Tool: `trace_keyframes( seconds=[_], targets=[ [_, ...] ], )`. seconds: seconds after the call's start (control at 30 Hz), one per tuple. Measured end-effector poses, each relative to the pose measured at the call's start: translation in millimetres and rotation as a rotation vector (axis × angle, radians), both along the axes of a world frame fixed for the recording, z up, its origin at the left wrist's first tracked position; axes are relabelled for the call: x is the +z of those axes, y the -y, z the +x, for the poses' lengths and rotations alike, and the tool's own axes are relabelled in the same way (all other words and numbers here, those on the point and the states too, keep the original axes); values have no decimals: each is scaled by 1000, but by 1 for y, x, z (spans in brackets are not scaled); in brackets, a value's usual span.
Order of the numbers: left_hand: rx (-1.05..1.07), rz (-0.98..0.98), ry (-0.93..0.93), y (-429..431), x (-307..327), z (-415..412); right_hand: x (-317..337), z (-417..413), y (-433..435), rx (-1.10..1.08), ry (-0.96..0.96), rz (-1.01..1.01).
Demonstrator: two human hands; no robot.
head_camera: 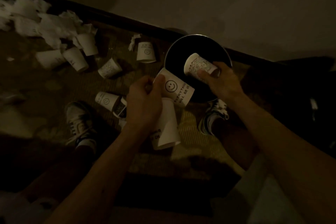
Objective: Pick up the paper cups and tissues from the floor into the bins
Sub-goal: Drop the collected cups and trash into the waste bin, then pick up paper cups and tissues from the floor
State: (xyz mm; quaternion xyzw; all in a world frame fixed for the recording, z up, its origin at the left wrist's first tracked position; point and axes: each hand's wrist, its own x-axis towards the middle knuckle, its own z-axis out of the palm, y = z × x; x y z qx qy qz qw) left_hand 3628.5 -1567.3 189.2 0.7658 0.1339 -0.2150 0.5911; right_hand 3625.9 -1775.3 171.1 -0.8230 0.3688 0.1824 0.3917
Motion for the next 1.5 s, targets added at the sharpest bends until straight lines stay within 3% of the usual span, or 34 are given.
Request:
trace_keyframes(
  seconds=[0.07,0.17,0.27,0.33,0.57,0.7,0.87,0.97,1.1,1.27,1.4,1.5],
  targets=[
    [11,17,-20,1,-2,1,-2,6,-2,40,-58,4],
    [-22,45,-9,4,1,2,15,2,-12,39,26,29],
    [-40,40,34,7,2,1,35,-9,-22,70,-124,568],
    [-45,37,56,11,0,-1,34,-17,-25,112,-166,703],
    [-26,17,170,61,-20,24,21,-12,-16,-152,39,649],
    [-132,2,238,108,-46,55,13,-8,16,-243,184,589],
    [-253,-11,131,128,-84,61,3,-1,35,-323,37,449],
    [-348,99,163,120,-88,61,0,-6,38,-216,-75,299],
    [-440,169,222,81,-74,58,9,-18,29,30,-54,133],
    [-253,237,231,-10,-51,13,19,-37,-31,360,6,270],
    [-173,328,52,-67,-73,-38,-21,-66,-78,663,-231,309],
    [-258,436,-126,-96,-113,-70,-66,-87,-94,763,-379,240]
  ],
)
